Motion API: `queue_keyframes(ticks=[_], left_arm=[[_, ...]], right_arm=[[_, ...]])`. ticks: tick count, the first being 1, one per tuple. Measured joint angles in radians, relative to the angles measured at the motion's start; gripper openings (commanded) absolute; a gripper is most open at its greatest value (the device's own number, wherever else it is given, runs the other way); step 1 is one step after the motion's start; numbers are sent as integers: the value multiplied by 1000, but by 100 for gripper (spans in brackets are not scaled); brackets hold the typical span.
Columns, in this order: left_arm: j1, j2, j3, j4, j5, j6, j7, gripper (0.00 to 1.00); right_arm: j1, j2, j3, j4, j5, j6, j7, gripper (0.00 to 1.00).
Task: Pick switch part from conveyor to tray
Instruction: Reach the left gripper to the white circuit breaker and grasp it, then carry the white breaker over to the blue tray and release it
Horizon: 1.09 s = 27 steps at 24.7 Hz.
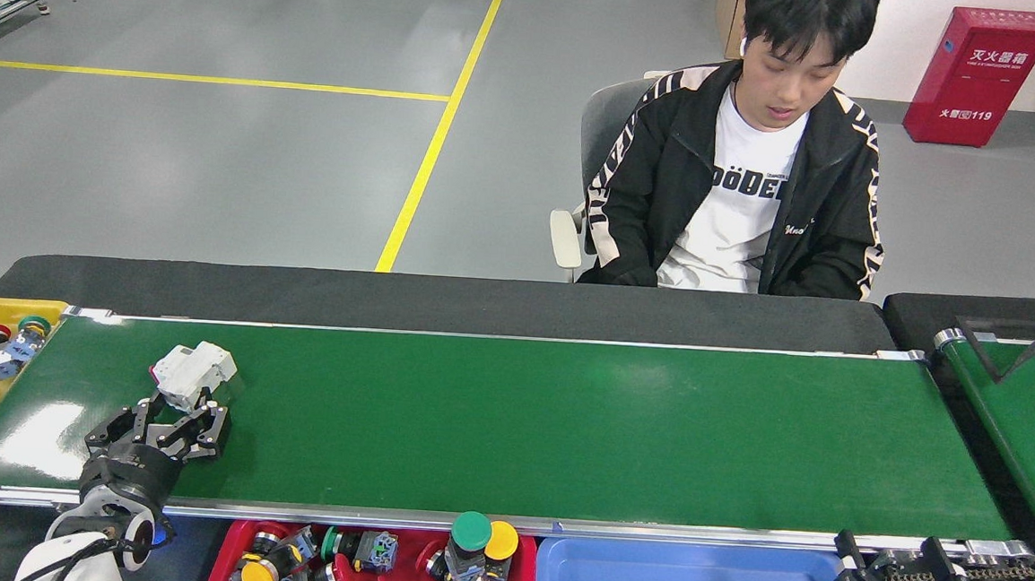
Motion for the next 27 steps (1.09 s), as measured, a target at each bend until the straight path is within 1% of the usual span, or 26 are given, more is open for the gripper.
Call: queue_keyframes(ticks=[2,3,7,9,11,13,16,17,21,23,25,27], left_arm=[[23,-6,-3,-45,14,-7,2,6],[51,-8,-5,-95,27,-14,3,6],[237,-14,-6,-396,85,-78,5,7],[341,-34,-10,-549,98,-119,-1,7],[419,-66,-47,-666,98,-176,-9,8],[463,-92,-108,-750,98,-235,-13,8],[473,-92,-221,-797,93,-284,-17,9],[465,-88,-281,-798,89,-295,-21,9],[391,-92,-472,-799,43,-308,-48,9],[355,-122,-572,-797,-16,-310,-68,10],[330,-169,-651,-786,-78,-310,-77,10],[321,-201,-713,-763,-142,-310,-82,13]], right_arm=[[0,0,0,0,0,0,0,98],[1,0,0,0,0,0,0,98],[1,0,0,0,0,0,0,98],[1,0,0,0,0,0,0,98],[1,0,0,0,-1,-1,0,98],[1,0,0,0,-1,-1,0,98],[1,0,0,0,-1,-1,0,98],[1,0,0,0,-1,-1,0,98],[1,0,0,0,-1,-1,0,98],[1,0,0,0,-2,-1,0,98],[1,0,0,-1,-7,-1,0,98],[1,0,0,-1,-15,-1,0,98]])
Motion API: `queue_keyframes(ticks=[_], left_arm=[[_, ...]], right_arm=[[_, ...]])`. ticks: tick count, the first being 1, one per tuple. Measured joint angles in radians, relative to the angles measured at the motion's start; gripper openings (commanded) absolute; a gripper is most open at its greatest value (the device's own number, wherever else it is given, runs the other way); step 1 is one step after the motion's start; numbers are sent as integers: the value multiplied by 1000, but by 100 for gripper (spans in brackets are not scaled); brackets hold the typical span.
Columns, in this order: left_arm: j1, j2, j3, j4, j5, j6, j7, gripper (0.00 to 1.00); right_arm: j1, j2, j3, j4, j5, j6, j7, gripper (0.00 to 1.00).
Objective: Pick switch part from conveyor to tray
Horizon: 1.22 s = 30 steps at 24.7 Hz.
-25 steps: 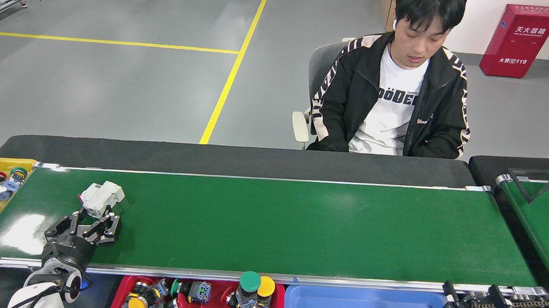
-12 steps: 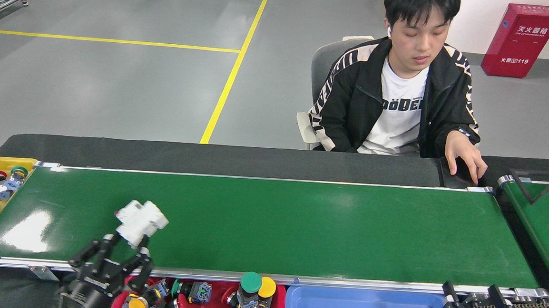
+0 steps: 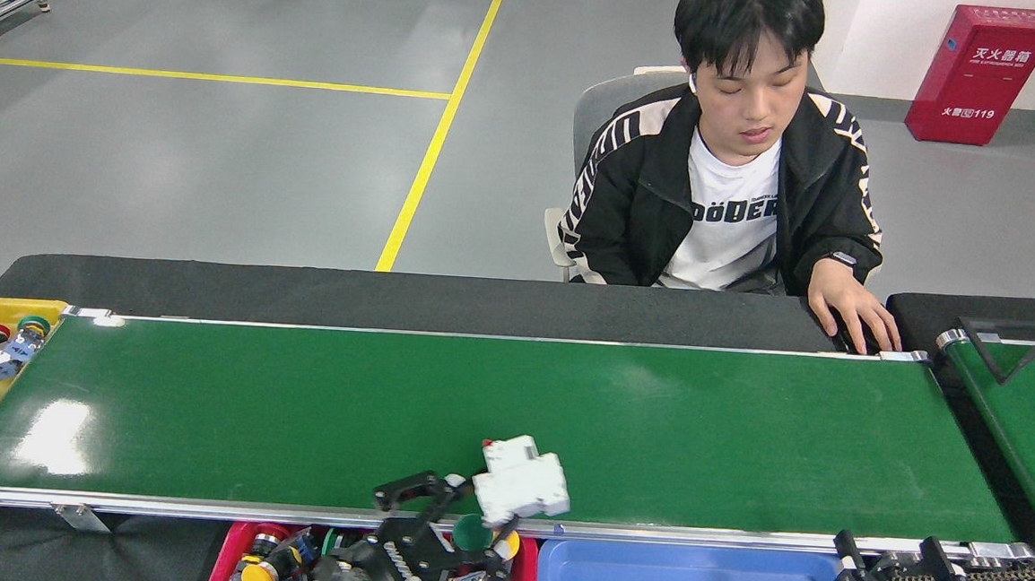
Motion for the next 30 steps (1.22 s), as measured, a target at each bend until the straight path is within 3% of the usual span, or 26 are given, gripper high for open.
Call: queue_keyframes(ticks=[2,4,5,6,12,20,26,30], left_arm=[[-8,-22,-49,31,-44,0,-3,25],[-32,-33,-95,57,-77,-3,-13,57],[-39,-38,-113,65,-88,-4,-22,92],[-42,-45,-124,69,-98,-2,-30,100],[-29,-53,-108,46,-103,15,-46,100],[70,-12,218,-64,117,-2,-46,100],[141,11,564,-65,226,-19,-49,100],[201,-6,760,-65,229,1,-45,100]], right_arm=[[0,0,0,0,-2,0,0,98],[0,0,0,0,-2,0,0,98],[0,0,0,0,-2,0,0,98],[0,0,0,0,-3,0,0,98],[0,0,0,0,-3,0,0,98],[0,4,0,-16,-3,-6,-3,97],[-70,94,17,-27,33,5,-2,95],[-98,199,53,-30,181,18,2,94]])
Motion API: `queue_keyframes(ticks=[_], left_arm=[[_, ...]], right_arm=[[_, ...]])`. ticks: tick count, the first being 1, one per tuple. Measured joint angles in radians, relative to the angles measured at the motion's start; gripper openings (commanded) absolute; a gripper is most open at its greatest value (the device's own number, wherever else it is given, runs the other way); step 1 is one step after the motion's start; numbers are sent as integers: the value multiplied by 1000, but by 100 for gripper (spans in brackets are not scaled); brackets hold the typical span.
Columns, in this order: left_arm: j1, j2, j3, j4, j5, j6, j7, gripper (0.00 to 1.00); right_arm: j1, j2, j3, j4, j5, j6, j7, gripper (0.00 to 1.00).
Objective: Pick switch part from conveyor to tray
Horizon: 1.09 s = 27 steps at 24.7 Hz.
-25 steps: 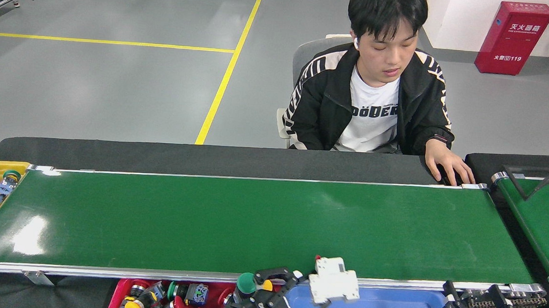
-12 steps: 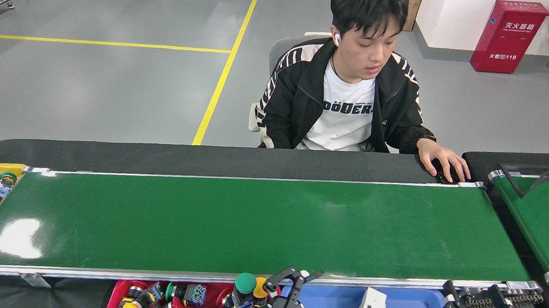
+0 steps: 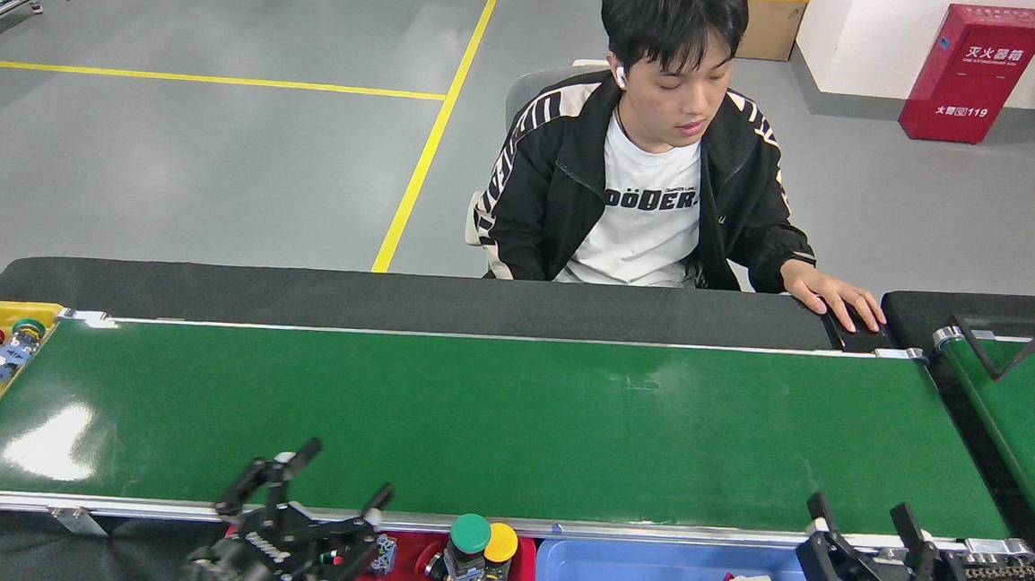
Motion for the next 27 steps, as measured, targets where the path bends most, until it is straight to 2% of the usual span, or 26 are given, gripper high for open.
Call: queue_keyframes(ticks=[2,4,8,14,21,24,27], left_arm=[[19,-8,27,-1,0,53,6,100],[44,-8,26,-1,-1,108,26,100],[63,-9,22,-1,-33,184,51,100],[85,-49,13,-3,-40,209,78,99],[97,-49,-181,-3,-81,329,98,99],[86,-46,-221,-3,-85,367,99,100],[78,-46,-223,-3,-86,379,99,100]], right_arm=[[8,18,12,0,50,4,2,93],[25,17,18,0,69,9,2,93],[54,6,33,0,77,10,-52,93],[54,-8,37,0,77,13,-63,94],[55,-23,38,0,77,6,-64,94],[65,-62,38,0,76,2,-87,95],[99,-120,52,-2,70,92,-154,97]])
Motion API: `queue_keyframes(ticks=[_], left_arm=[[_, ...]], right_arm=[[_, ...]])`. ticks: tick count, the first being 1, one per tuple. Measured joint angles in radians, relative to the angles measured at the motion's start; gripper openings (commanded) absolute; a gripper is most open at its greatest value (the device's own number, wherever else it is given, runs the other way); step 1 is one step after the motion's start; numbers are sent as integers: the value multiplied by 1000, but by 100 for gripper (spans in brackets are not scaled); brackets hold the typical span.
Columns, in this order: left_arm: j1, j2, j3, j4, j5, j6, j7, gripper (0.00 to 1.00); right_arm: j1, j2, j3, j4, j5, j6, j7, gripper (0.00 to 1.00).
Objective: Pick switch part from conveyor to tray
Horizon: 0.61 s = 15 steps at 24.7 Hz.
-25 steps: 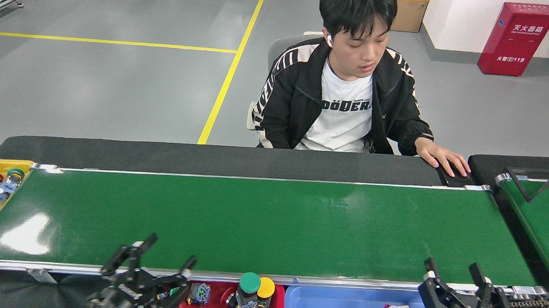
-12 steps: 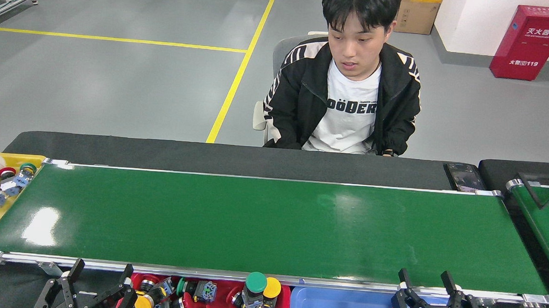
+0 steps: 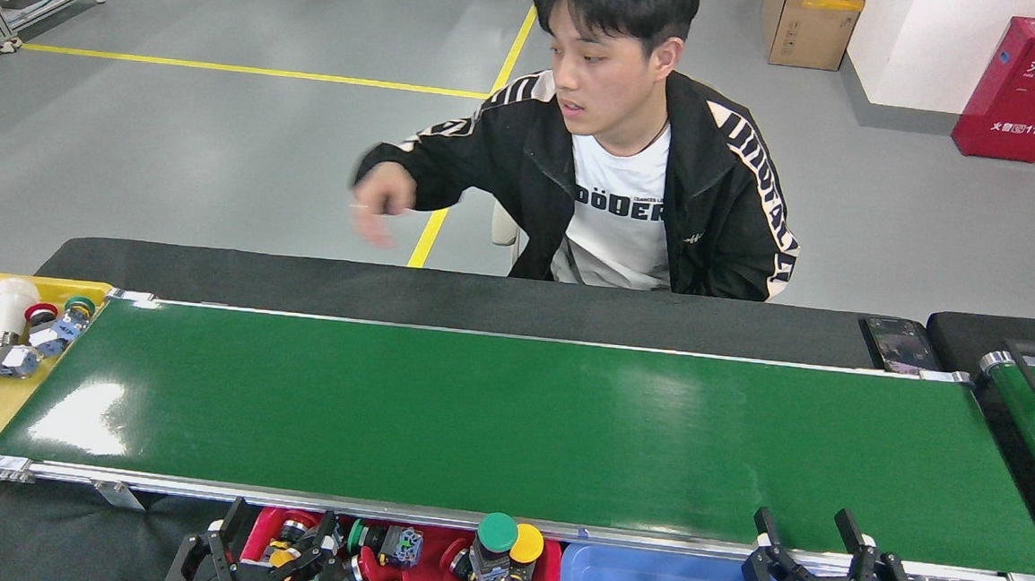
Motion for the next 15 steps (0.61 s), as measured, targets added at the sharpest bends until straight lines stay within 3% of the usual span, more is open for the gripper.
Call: queue_keyframes(ticks=[5,15], left_arm=[[0,0,-6,0,0,5,1,100],[1,0,-30,0,0,4,-1,100]], right_arm=[[99,-34,66,-1,-4,176,-66,99],[110,-37,60,-1,-24,214,-84,99]])
